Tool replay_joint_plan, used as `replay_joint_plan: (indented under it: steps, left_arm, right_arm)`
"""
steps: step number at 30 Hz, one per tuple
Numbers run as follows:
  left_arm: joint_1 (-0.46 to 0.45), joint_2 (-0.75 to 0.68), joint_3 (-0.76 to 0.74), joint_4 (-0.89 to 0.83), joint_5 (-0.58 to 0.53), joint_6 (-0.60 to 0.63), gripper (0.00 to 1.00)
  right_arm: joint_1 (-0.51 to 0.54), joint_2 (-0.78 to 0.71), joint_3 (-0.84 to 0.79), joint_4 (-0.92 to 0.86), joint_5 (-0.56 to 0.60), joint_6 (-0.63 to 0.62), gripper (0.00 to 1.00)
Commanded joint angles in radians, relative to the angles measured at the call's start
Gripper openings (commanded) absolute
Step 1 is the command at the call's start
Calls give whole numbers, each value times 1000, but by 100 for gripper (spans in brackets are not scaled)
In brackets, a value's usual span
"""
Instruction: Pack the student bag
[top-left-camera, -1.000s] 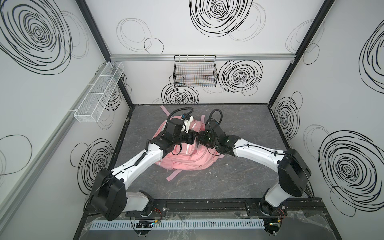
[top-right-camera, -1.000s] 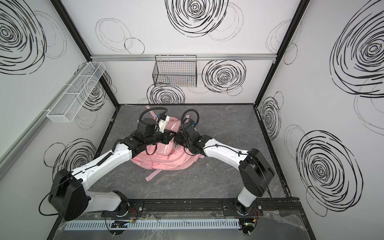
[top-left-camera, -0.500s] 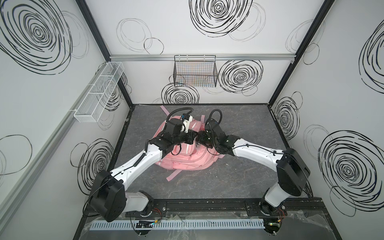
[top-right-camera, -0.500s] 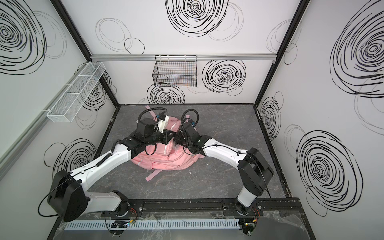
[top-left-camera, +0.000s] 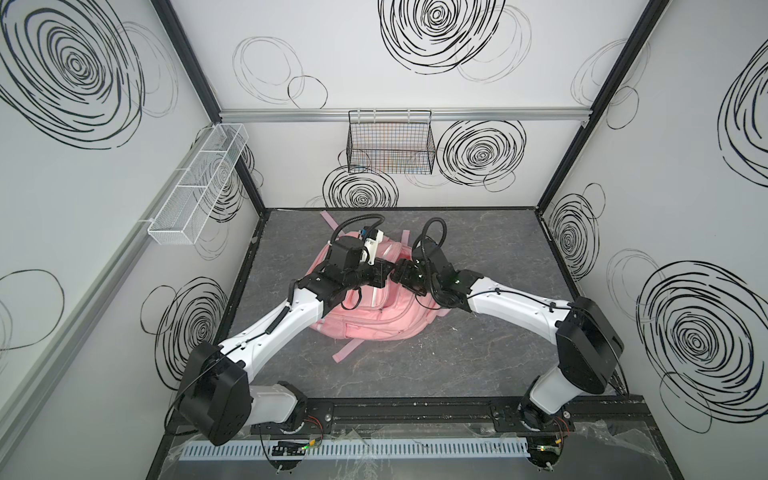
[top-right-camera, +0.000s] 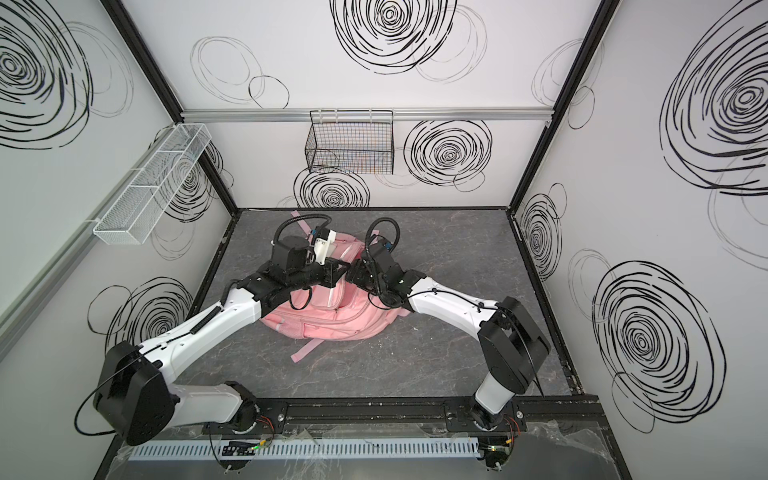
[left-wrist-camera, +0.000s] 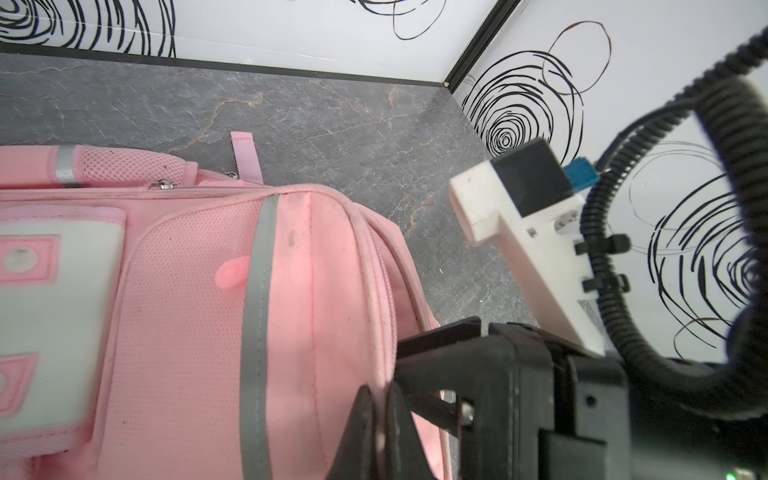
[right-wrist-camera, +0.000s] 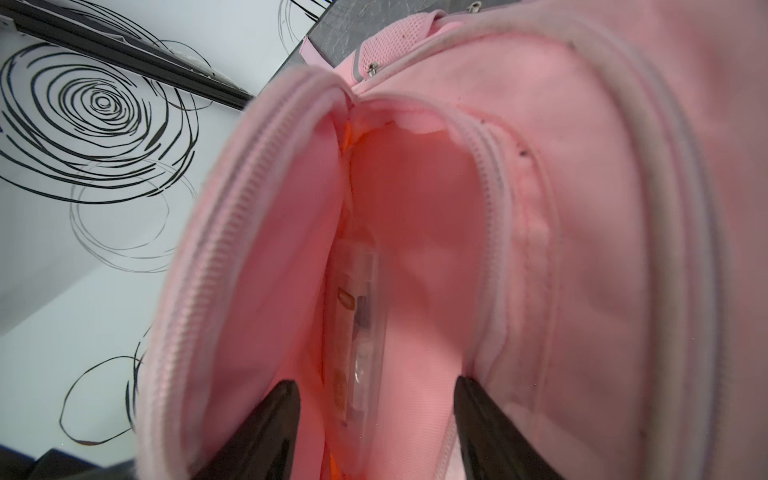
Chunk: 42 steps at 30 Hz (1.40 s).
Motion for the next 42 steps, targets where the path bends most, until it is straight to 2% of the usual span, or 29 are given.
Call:
replay_joint_plan:
  steps: [1, 5, 13, 14, 15, 17, 19, 22, 26, 29, 32, 36, 42]
  left_arm:
    - [-12, -31, 7, 106, 60, -8, 0]
    - [-11, -30, 6, 105, 58, -8, 0]
    - [-11, -32, 6, 105, 53, -10, 0]
    - [-12, -32, 6, 104, 49, -11, 8]
    - [-11, -32, 7, 103, 46, -13, 23]
    - [-12, -34, 7, 102, 40, -13, 43]
    - [-10, -38, 7, 102, 35, -12, 53]
    - [-2, -48, 11, 96, 26, -6, 54]
    - [18, -81, 17, 77, -8, 15, 55]
    - [12, -131, 30, 37, -92, 80, 56]
    - [20, -210, -17, 19, -190, 135, 56]
    - [57, -339, -118, 1, -268, 198, 57]
    - [94, -488, -294, 57, -432, 238, 69]
  right_arm:
    - [13, -54, -3, 102, -49, 15, 64]
    - [10, -58, -12, 77, -43, 9, 63]
    - [12, -120, -38, -55, 71, -91, 62]
    - [12, -134, -51, -70, 83, -111, 62]
    - [12, -148, -68, -87, 96, -123, 61]
    - [18, -179, -101, -120, 121, -150, 59]
    - [38, -211, -132, -150, 150, -176, 57]
    - [104, -258, -167, -182, 206, -209, 54]
    - [266, -274, -169, -213, 337, -214, 51]
    - [382, -241, -140, -240, 444, -206, 51]
    - [459, -193, -125, -236, 525, -198, 47]
    - [489, -123, -124, -181, 536, -189, 43]
    - [486, -28, -76, -154, 574, -189, 43]
